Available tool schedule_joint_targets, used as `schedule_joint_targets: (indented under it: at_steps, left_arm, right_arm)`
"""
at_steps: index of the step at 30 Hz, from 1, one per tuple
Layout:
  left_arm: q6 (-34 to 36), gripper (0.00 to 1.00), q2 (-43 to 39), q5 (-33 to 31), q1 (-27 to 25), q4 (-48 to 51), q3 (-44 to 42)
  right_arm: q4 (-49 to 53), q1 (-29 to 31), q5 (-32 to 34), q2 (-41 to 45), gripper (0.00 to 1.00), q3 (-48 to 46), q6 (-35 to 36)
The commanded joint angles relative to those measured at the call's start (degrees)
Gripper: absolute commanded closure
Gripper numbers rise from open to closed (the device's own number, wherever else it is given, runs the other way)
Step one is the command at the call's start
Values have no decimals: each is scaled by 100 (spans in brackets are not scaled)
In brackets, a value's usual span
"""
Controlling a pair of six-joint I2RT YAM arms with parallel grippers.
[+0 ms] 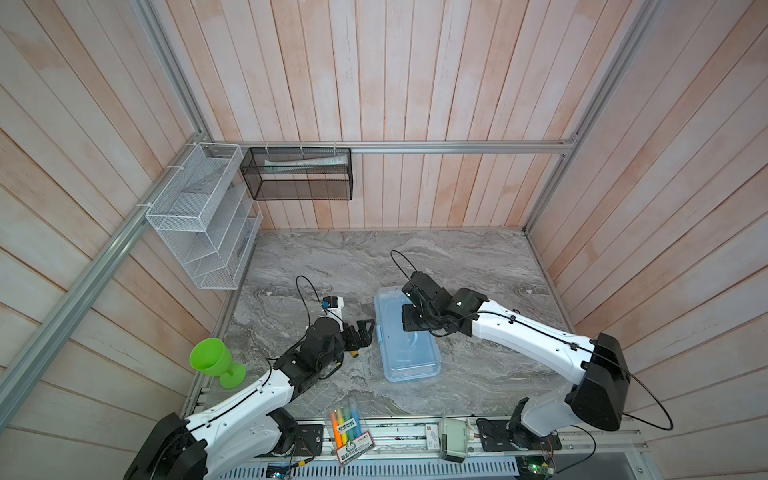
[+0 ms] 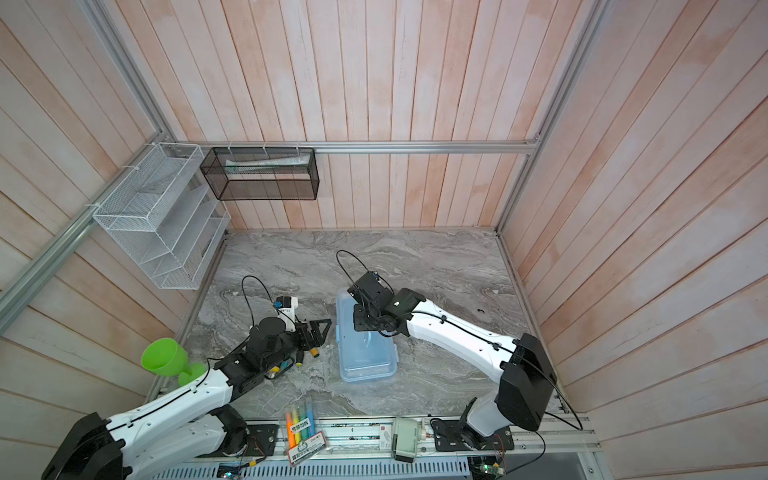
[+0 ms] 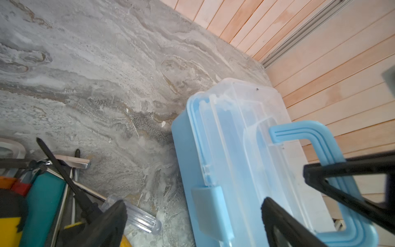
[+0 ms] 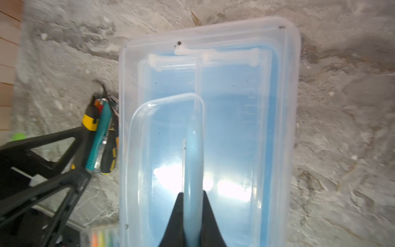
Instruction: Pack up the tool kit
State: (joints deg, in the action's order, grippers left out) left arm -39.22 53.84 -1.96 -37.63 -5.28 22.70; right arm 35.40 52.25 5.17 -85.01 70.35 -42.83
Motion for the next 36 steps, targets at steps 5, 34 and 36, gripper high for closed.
schedule_joint_targets:
  at_steps: [5,34,36]
  left_arm:
    - [303,0,-919,-335,154,987,28]
    - [202,1,859,-496,-171,1819,2028]
    - [161,0,849,-646,-231,1681,1997]
  right_arm:
    - [-3073,-381,-1436,355,100,-407,29]
    - [-4489,-2607,-3085,1700,100,-3684,-45]
    - [-4282,-2640,-2933,1692,100,-3658,156]
